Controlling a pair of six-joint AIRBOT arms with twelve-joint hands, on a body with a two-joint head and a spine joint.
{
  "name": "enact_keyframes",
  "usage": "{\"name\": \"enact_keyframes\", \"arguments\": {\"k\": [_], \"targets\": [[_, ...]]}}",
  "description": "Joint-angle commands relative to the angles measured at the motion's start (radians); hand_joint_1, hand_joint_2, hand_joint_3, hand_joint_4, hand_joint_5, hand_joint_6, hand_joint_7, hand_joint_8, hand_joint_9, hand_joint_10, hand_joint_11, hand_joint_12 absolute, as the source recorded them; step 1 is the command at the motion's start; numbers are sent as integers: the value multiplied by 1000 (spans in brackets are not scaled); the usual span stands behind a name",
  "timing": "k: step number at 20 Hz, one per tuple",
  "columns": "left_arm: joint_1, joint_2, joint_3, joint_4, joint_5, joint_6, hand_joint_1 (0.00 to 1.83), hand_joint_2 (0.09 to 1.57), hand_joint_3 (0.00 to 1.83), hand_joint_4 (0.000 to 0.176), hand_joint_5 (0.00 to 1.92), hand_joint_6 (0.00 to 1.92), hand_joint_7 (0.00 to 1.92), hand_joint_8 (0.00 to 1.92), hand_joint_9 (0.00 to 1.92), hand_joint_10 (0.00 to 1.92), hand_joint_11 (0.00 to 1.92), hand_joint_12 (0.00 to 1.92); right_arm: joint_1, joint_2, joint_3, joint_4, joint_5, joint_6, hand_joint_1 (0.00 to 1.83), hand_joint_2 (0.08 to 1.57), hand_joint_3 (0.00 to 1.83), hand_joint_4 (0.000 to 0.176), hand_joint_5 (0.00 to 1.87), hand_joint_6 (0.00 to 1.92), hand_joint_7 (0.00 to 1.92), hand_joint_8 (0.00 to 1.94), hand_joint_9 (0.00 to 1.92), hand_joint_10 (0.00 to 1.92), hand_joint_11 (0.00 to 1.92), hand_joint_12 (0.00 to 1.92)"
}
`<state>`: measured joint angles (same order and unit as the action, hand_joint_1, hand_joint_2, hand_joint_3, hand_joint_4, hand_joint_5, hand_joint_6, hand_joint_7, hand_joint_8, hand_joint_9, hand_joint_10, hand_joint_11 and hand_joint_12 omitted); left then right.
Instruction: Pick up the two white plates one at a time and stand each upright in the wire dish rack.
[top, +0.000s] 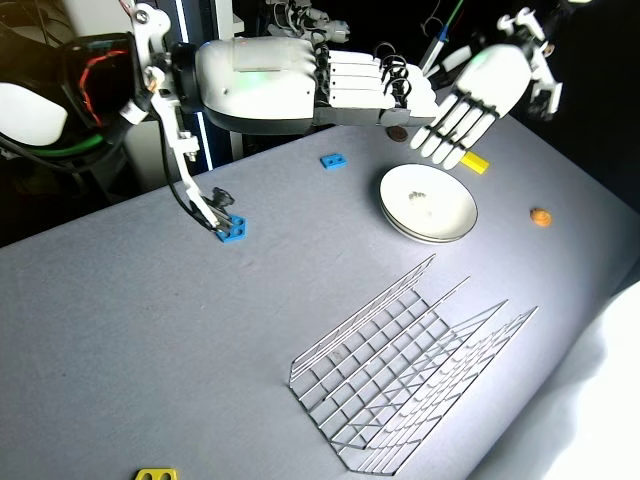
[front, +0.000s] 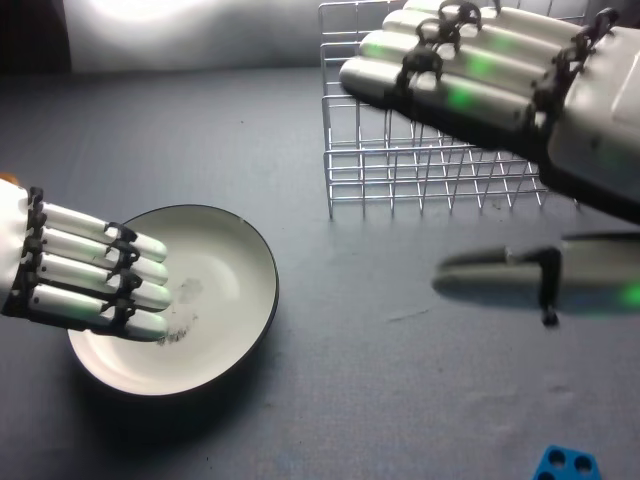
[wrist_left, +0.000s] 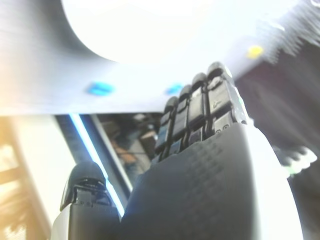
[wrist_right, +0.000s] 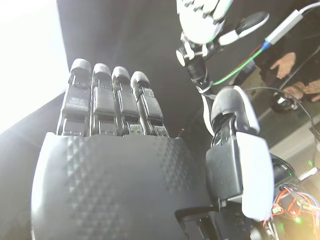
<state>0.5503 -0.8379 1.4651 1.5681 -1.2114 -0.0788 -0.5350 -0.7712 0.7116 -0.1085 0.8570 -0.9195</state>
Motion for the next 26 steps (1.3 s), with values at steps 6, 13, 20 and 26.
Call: {"name": "enact_keyframes", "arguments": {"k": [6,13,20,26], "targets": [[65,-55,72,-114,-3,34,0,1101,19,0,0,0,0,0,0,0,0,0,49,-10,9,3,-48,36,808,1063,0,0,0,0,0,0,0,0,0,0],[129,-106,158,-123,10,47,0,1103,17,0,0,0,0,0,0,0,0,0,17,-16,18,-52,-6,108,987,1064,0,0,0,0,0,0,0,0,0,0],[148,-134,215,-125,20,50,0,1106,15,0,0,0,0,0,0,0,0,0,-14,-19,12,-106,-23,109,1133,1009,0,0,16,1,0,0,0,0,6,187],[168,-152,252,-125,11,52,0,1107,13,0,0,0,0,0,0,0,0,0,-19,-19,14,-168,-37,62,1113,1021,2,0,0,0,0,0,0,0,0,301]]}}
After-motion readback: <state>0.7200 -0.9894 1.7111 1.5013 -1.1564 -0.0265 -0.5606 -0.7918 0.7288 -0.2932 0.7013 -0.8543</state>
